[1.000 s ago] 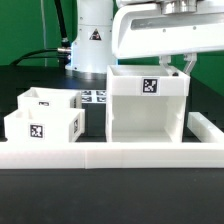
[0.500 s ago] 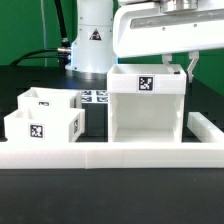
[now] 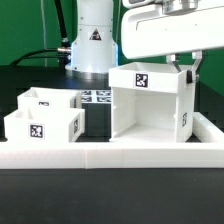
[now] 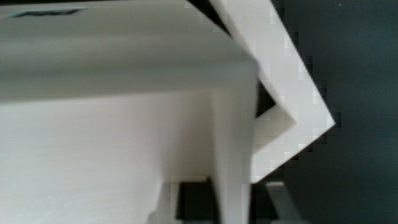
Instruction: Assemble drawer
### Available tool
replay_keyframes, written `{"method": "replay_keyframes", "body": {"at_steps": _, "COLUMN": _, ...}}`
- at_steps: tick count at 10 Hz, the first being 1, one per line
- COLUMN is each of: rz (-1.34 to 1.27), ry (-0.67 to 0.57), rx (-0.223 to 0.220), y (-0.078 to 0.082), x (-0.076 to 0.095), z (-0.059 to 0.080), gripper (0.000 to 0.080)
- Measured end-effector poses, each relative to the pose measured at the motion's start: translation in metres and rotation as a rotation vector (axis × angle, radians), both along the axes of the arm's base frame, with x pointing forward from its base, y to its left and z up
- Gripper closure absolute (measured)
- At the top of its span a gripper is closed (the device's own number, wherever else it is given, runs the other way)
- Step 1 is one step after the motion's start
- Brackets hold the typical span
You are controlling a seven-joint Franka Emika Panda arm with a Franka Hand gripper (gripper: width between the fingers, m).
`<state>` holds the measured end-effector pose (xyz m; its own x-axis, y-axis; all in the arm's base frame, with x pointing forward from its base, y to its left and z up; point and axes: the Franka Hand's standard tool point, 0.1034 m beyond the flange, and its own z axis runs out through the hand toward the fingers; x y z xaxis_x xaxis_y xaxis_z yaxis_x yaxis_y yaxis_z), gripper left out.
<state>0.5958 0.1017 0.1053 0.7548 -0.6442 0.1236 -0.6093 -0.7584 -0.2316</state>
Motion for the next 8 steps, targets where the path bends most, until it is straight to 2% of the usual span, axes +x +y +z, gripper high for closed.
{"method": "replay_keyframes", "body": {"at_steps": 5, "rz": -0.218, "ry": 0.004, "rx": 0.075, "y": -0.0013, "x": 0.0037, "z": 0.0047, "gripper": 0.0755}}
{"method": "replay_keyframes", "body": {"at_steps": 8, "rz": -0.450, "ry": 0.023, "rx": 0.172, "y": -0.0071, "x": 0.0085, "z": 0.0090, "gripper": 0.0755}}
